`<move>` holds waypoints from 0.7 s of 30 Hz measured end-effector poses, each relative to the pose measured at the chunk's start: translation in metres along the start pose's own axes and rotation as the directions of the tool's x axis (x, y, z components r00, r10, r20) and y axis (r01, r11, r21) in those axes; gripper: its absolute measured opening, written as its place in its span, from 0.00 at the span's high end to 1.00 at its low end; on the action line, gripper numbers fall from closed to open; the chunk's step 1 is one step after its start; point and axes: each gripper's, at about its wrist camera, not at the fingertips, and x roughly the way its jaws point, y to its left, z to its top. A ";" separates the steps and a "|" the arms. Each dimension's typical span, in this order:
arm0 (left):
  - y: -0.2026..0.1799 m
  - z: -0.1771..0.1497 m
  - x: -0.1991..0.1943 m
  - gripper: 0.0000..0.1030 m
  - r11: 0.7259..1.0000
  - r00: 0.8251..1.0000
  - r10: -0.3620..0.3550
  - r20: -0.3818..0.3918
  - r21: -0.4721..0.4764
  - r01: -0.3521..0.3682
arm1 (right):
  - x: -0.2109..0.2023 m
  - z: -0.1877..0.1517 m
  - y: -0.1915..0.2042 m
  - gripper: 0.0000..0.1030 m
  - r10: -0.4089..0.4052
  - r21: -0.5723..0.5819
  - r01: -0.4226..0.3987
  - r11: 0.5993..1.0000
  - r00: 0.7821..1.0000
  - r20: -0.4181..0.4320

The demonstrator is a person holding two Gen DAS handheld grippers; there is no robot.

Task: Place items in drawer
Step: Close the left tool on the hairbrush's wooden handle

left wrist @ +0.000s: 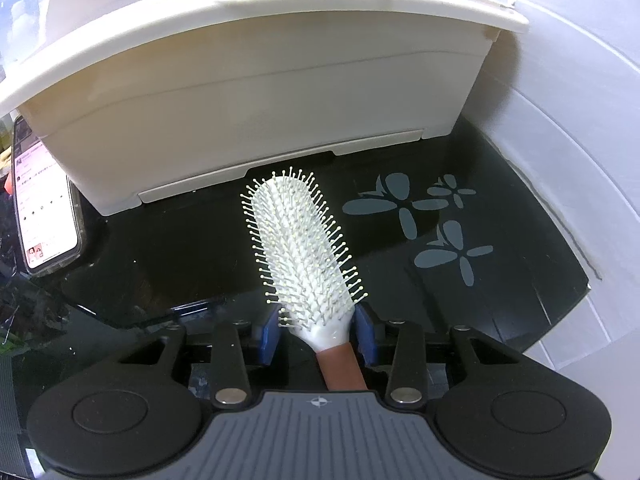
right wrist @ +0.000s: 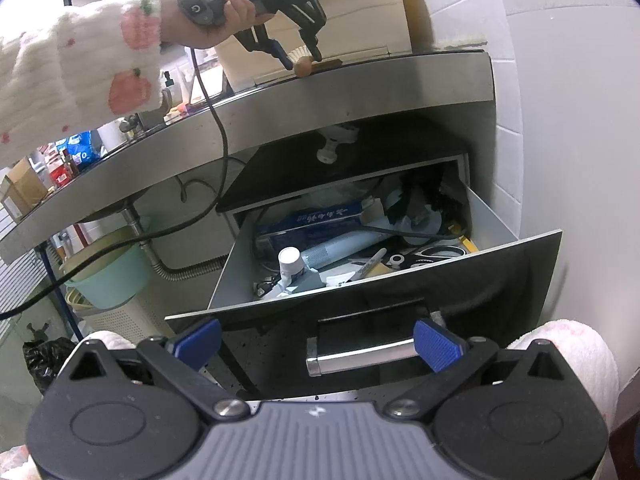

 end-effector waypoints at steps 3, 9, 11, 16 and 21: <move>0.001 -0.001 -0.004 0.62 1.000 1.000 -0.007 0.003 0.000 0.007 | 0.000 0.001 0.001 0.00 0.002 -0.004 -0.002 1.000 1.000 0.000; 0.003 -0.003 -0.013 0.62 1.000 1.000 -0.022 0.007 0.001 0.022 | 0.000 0.003 0.004 0.00 0.005 -0.012 -0.005 1.000 1.000 0.001; 0.004 -0.005 -0.016 0.62 0.999 0.999 -0.034 0.005 -0.004 0.034 | 0.000 0.003 0.004 0.00 0.007 -0.013 -0.007 1.000 1.000 0.001; 0.006 -0.009 -0.021 0.62 0.998 0.998 -0.059 -0.006 -0.008 0.058 | 0.000 0.003 0.006 0.00 0.010 -0.017 -0.010 1.000 1.000 0.001; 0.007 -0.015 -0.029 0.62 0.998 0.998 -0.064 -0.005 0.005 0.064 | -0.001 0.004 0.008 0.00 0.014 -0.022 -0.014 1.000 1.000 0.003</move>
